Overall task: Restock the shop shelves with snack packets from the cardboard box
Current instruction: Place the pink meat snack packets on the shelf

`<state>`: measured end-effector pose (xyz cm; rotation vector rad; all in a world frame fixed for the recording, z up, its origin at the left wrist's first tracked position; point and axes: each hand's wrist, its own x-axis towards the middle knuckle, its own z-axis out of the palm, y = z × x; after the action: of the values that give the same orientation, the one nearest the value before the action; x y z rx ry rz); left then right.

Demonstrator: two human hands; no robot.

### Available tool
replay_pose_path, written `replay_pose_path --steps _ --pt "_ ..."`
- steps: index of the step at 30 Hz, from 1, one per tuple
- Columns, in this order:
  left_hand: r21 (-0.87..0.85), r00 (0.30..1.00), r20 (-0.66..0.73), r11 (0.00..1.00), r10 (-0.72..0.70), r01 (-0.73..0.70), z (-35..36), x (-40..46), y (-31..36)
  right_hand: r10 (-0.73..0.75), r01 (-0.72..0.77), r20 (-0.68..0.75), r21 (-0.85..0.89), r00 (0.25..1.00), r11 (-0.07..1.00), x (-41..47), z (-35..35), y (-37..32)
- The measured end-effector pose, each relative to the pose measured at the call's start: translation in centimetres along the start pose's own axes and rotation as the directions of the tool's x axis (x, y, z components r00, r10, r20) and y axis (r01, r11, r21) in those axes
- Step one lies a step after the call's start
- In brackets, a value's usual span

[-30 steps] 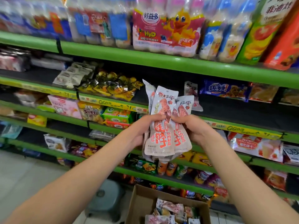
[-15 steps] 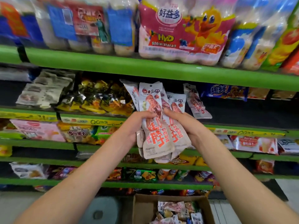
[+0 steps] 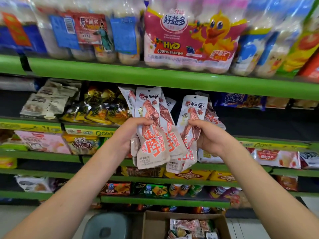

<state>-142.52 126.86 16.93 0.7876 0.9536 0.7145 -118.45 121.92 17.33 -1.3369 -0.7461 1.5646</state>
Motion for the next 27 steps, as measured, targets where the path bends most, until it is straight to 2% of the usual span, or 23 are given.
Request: replay_pose_path --steps 6,13,18,22,24,26,27 --pt "-0.037 0.999 -0.038 0.999 0.036 -0.038 0.1 -0.8 -0.1 -0.021 0.021 0.005 0.051 1.000 0.998 -0.5 -2.9 -0.7" --pt "-0.084 0.998 -0.033 0.994 0.062 -0.064 0.8 -1.8 -1.0 0.033 -0.034 -0.005 -0.037 0.999 0.999 -0.2 -4.3 -1.7" --pt "-0.077 0.992 -0.062 0.991 0.108 -0.113 0.4 -1.7 -1.6 -0.074 0.066 -0.063 -0.125 0.995 0.990 3.3 -2.7 -4.1" --pt "-0.096 0.995 -0.032 0.990 0.099 -0.102 0.4 -1.6 -1.9 -0.183 0.125 -0.193 -0.277 0.964 0.953 7.3 -1.7 -5.1" --pt "-0.107 0.995 -0.015 0.990 0.094 -0.095 0.3 -1.5 -1.8 -0.280 0.146 -0.246 -0.451 0.928 0.881 9.2 -1.8 -5.3" --pt "-0.121 0.996 -0.006 0.988 0.092 -0.092 0.2 -1.4 -1.8 -0.416 0.128 -0.220 -0.738 0.883 0.663 10.3 -2.2 -5.6" --pt "-0.124 0.996 0.000 0.988 0.088 -0.088 0.2 -1.3 -1.7 -0.479 0.130 -0.185 -0.824 0.858 0.552 10.4 -2.4 -5.8"
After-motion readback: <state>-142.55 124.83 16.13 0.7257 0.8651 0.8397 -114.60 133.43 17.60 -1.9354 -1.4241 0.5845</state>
